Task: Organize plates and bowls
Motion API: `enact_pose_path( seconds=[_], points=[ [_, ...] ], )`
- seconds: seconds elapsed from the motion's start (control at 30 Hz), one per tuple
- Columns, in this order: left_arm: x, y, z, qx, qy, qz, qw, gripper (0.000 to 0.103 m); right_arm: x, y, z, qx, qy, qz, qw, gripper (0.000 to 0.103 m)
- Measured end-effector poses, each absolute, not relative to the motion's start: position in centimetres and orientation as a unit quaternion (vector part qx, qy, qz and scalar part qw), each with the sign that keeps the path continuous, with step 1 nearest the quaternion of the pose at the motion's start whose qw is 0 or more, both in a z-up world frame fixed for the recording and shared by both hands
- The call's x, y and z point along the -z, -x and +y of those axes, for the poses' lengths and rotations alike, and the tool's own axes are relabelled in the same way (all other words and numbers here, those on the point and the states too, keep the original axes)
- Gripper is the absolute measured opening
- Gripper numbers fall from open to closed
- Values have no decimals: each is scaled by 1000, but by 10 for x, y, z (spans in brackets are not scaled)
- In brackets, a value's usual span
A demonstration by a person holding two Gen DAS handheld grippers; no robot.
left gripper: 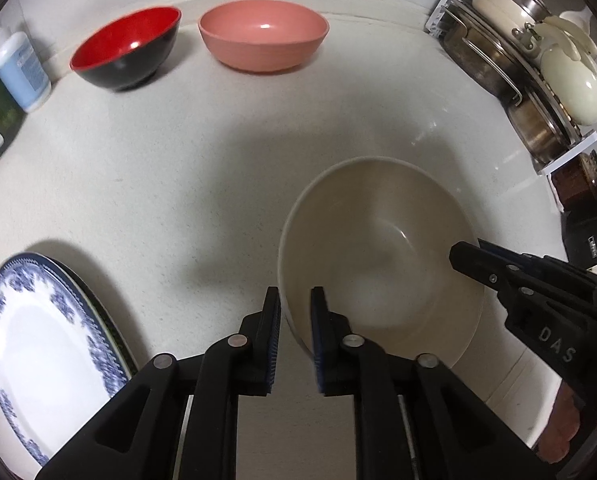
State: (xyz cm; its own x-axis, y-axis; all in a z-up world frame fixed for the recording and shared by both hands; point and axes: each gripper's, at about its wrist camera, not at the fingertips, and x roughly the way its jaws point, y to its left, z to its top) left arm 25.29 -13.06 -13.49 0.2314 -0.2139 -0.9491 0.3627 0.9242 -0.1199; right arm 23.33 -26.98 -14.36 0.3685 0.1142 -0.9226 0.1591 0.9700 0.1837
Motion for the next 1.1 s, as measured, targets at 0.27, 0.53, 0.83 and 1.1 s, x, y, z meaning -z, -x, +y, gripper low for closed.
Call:
enact_pose_path(
  seconds=[0.27,0.53,0.83,1.1],
  points=[
    [111,-258,-118,180,-65,558,808,35,129,-229,-273,27,-124,542,831,28],
    [90,-274,-112,177,-56,535,824,34,104,-240,-267,24,-119,513,850,28],
    [60,-311,-112,179,-89,500,842,34,80,-274,-260,23,-118,486,866,28],
    [37,-354,-112,198,-111,483,845,34,64,-310,-254,19,-140,473,870,28]
  ],
)
